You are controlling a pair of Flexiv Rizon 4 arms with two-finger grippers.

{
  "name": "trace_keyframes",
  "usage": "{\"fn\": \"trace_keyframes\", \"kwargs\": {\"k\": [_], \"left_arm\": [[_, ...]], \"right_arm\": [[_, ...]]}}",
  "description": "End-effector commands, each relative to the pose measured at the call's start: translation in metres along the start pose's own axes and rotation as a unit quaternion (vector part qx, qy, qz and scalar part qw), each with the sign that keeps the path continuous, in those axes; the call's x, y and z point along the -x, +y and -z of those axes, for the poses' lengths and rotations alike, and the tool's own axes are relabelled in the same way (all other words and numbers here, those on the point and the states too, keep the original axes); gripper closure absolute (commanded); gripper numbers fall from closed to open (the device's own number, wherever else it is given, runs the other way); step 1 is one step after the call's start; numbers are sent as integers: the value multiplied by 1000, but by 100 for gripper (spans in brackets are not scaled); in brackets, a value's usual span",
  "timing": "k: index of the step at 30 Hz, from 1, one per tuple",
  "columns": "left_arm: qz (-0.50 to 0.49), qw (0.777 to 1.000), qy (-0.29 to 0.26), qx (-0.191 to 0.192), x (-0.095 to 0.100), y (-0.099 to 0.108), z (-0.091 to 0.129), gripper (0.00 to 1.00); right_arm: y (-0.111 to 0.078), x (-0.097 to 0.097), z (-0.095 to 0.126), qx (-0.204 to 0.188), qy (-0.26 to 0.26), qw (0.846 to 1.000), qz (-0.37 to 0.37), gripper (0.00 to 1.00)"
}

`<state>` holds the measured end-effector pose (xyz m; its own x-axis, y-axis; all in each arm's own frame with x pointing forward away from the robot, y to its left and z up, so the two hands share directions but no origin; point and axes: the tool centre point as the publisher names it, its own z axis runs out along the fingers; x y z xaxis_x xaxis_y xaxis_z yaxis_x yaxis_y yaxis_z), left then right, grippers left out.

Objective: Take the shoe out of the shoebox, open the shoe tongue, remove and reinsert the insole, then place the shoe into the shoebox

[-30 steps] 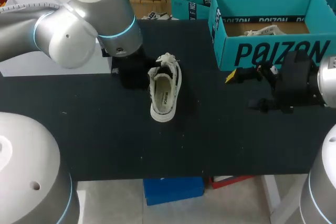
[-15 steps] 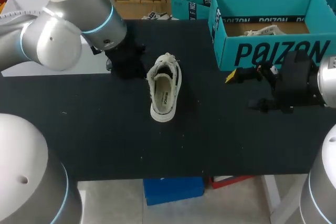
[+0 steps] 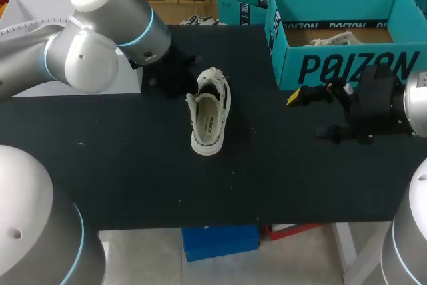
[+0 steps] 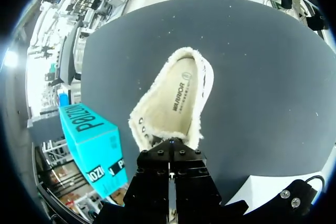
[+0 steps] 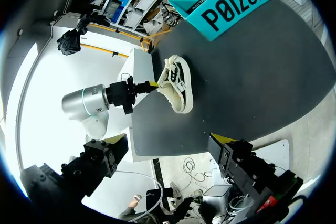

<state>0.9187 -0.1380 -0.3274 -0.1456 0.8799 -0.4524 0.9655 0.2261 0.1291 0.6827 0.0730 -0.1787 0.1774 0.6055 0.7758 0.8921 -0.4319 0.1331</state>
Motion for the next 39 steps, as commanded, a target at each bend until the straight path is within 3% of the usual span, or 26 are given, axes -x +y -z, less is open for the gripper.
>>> {"fn": "trace_keyframes", "kwargs": {"k": [1,8,15,25,29,35,37,39], "left_arm": [[-1,1000,9,0,11,10,-19,100],[-7,1000,14,-9,13,5,-28,100],[-12,999,25,-28,-2,-14,-31,100],[0,999,34,-41,-13,-20,-36,100],[-1,999,29,-42,-13,-18,-22,100],[-6,998,18,-52,-14,-13,18,100],[21,995,-12,-94,-18,-13,31,100],[39,993,-22,-107,-25,-13,42,100]], "right_arm": [[0,0,0,0,0,1000,0,0],[0,0,0,0,0,1000,0,0],[0,0,0,0,0,1000,0,0],[0,0,0,0,0,1000,0,0],[0,0,0,0,0,1000,0,0],[0,0,0,0,0,1000,0,0],[0,0,0,0,0,1000,0,0],[0,0,0,0,0,1000,0,0]]}}
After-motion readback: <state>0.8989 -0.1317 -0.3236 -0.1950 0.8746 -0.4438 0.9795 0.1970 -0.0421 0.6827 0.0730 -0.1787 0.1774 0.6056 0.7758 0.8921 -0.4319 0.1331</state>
